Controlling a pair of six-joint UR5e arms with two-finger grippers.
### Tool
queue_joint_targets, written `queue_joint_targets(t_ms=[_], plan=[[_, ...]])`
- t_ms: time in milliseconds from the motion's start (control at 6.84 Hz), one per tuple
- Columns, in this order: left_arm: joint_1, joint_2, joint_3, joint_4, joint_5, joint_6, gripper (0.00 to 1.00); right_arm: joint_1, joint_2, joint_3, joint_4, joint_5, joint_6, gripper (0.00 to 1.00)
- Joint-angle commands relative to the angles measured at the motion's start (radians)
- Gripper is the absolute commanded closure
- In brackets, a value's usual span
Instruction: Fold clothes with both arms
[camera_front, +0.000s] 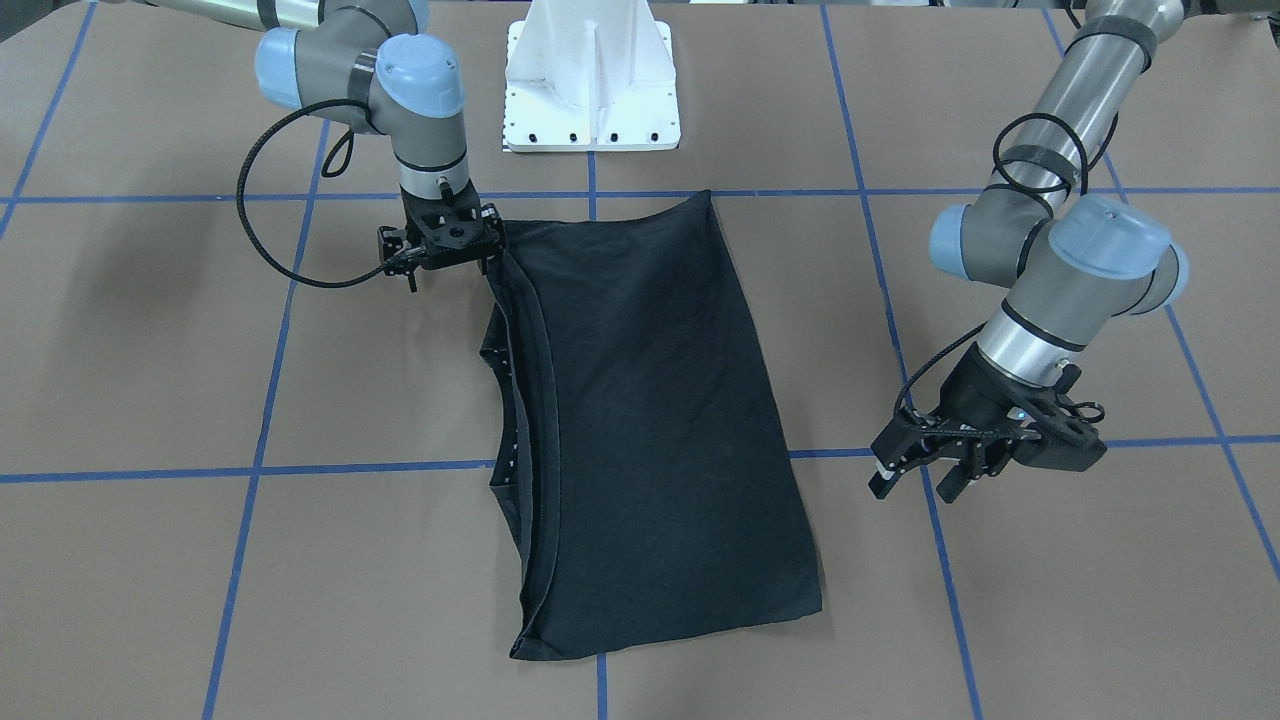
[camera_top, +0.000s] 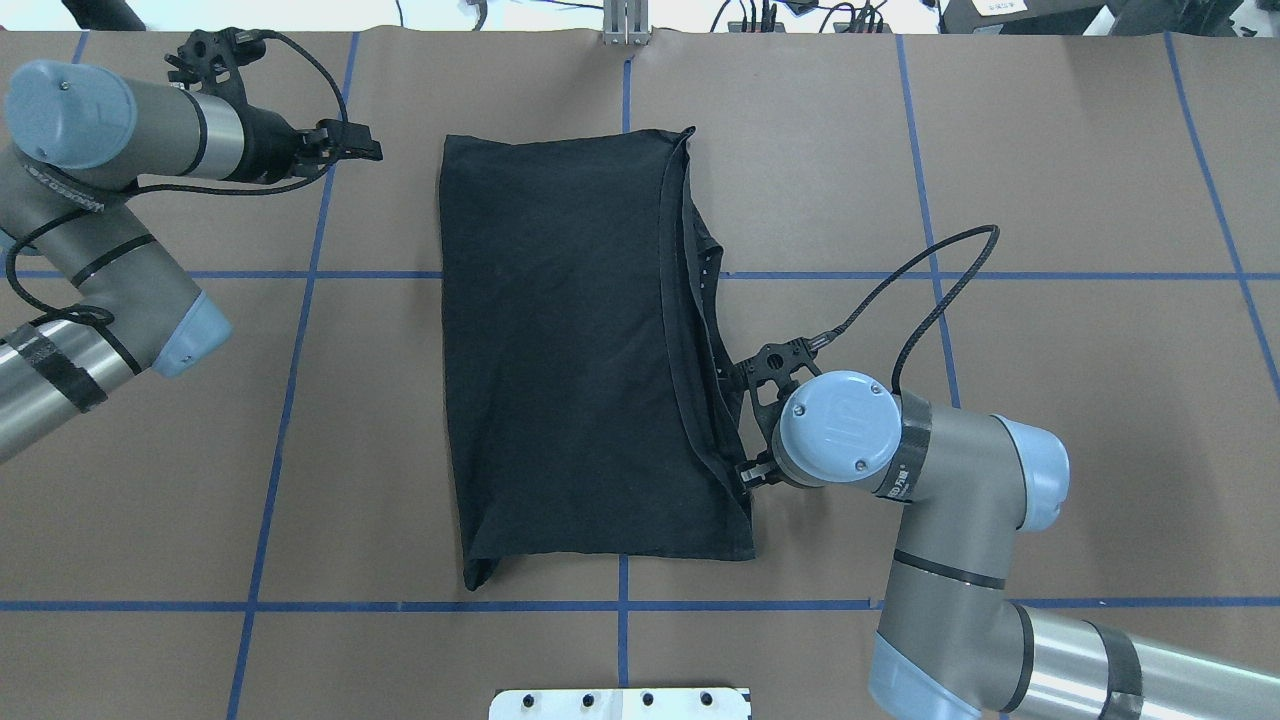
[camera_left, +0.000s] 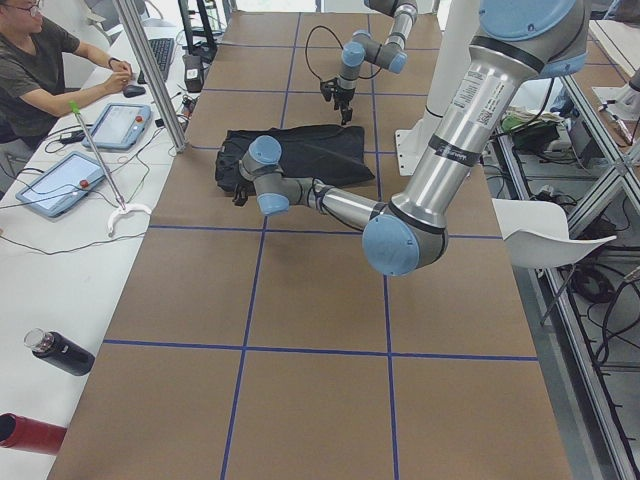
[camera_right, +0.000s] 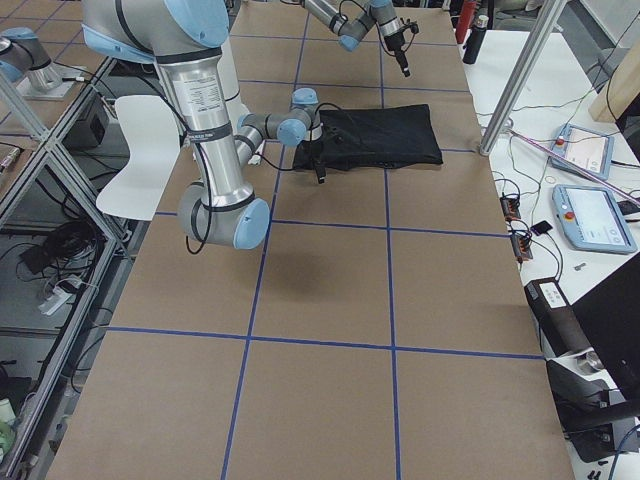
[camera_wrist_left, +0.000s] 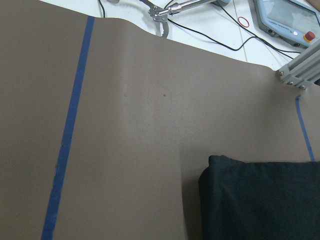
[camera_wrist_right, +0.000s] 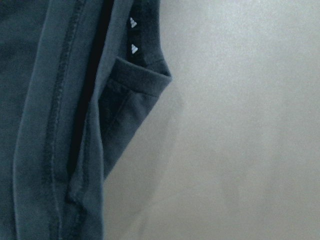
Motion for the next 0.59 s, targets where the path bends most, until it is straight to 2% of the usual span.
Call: queue_joint_targets(t_ms=[0,439], plan=[[0.0,0.0,0.001,-0.001,0.0,-0.001,0.0,0.017,0.044,0.005,-0.001,0.018,0.0,0.0],[0.002,0.001,0.007,-0.004,0.0,-0.001,0.0,0.004,0.118,-0.026,-0.001,-0.001,0.0,0.0]])
